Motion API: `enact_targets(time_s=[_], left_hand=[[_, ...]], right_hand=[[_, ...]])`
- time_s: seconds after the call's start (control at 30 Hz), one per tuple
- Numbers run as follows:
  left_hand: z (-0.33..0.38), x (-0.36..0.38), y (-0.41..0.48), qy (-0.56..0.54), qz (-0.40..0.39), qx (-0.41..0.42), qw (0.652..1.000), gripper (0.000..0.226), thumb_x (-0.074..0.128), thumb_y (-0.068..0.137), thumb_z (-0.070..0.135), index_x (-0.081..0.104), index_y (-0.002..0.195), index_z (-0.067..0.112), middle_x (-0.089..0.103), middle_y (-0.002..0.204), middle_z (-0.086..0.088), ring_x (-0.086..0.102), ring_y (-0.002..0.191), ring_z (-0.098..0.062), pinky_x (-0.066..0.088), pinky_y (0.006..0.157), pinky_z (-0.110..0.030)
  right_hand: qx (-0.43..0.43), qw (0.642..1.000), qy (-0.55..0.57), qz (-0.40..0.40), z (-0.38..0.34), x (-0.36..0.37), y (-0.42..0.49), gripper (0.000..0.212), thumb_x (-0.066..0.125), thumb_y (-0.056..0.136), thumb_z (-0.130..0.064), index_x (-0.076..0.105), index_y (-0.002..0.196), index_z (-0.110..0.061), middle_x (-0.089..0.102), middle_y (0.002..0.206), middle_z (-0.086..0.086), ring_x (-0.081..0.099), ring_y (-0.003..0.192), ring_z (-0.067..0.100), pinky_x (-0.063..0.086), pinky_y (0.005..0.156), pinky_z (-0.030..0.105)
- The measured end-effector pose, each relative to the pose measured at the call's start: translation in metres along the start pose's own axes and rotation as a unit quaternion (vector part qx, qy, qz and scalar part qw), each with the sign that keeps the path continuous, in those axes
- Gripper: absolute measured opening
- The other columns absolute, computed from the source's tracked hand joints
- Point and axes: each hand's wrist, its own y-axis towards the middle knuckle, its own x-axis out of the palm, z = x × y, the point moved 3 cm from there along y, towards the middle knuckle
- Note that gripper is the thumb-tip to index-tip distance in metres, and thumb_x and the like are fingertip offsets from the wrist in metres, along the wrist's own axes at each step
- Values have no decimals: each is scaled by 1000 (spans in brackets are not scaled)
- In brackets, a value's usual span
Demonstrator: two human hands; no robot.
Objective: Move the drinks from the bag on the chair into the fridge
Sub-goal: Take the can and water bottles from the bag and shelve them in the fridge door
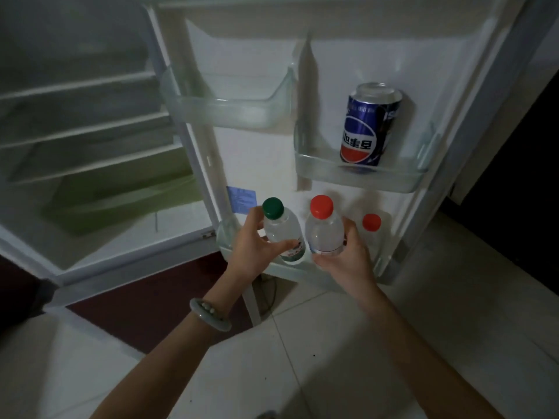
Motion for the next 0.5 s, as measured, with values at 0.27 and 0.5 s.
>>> enact_targets(time_s=[0.27,0.5], left_hand=[[-44,28,45,15,-73,-8,997,67,87,59,32,49,112,17,58,100,16,59,95,-8,53,74,-24],[-78,54,60,4,-134,-51,990,65,87,59,28,49,111,21,58,105,12,58,94,-7,46,65,-3]], right_hand=[[66,989,-26,132,40,42,28,56,82,66,-15,48,110,-22,57,89,-10,57,84,12,34,67,-1],[99,982,-72,145,75,59,35,52,81,67,-28,52,108,-18,62,98,-8,55,93,0,31,81,-5]])
